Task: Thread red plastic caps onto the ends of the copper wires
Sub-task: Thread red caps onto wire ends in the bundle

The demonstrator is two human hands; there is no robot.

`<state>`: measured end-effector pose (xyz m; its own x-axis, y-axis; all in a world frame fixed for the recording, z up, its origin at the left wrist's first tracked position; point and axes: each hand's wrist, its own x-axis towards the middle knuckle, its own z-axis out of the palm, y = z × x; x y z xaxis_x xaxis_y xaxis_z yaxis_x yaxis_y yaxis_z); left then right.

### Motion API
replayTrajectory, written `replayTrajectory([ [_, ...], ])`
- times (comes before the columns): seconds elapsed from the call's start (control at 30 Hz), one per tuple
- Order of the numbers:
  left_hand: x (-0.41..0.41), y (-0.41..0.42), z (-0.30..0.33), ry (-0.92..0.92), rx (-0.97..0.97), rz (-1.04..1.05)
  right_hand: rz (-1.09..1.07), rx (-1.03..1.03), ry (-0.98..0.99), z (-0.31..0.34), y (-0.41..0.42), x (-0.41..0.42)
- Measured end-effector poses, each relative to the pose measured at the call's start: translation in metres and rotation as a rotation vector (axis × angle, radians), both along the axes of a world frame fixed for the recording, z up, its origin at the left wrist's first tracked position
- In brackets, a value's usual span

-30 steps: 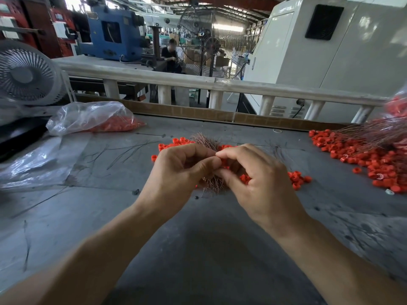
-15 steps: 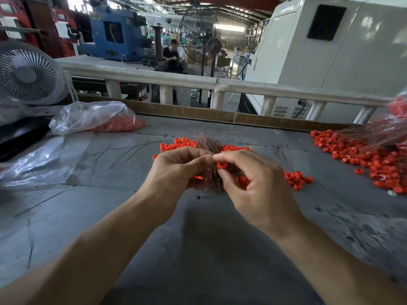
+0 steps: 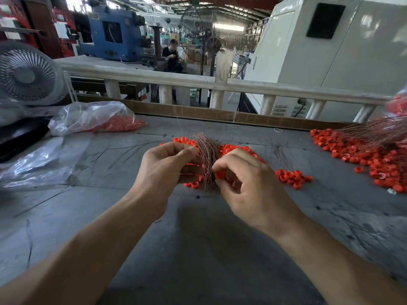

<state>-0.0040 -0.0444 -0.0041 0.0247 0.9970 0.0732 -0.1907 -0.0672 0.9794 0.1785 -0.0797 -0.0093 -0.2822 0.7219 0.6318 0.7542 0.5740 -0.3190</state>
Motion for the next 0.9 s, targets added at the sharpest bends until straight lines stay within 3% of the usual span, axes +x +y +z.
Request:
replayTrajectory([
  [0.23, -0.002, 0.002, 0.001, -0.119, -0.04, -0.009, 0.016, 0.0, -0.024, 0.002, -0.001, 0.003],
  [0.33, -0.004, 0.004, 0.001, -0.116, -0.058, -0.017, -0.108, 0.033, 0.003, 0.005, 0.005, 0.014],
  [0.57, -0.01, 0.011, -0.004, 0.221, 0.045, 0.121, -0.633, -0.145, 0.108, 0.005, 0.031, 0.089],
  [0.7, -0.011, 0.014, -0.008, 0.396, 0.112, 0.171, -0.73, -0.323, 0.188, 0.0, 0.037, 0.112],
  [0.9, -0.012, 0.016, -0.011, 0.586, 0.127, 0.193, -0.786, -0.429, 0.139, -0.006, 0.042, 0.119],
])
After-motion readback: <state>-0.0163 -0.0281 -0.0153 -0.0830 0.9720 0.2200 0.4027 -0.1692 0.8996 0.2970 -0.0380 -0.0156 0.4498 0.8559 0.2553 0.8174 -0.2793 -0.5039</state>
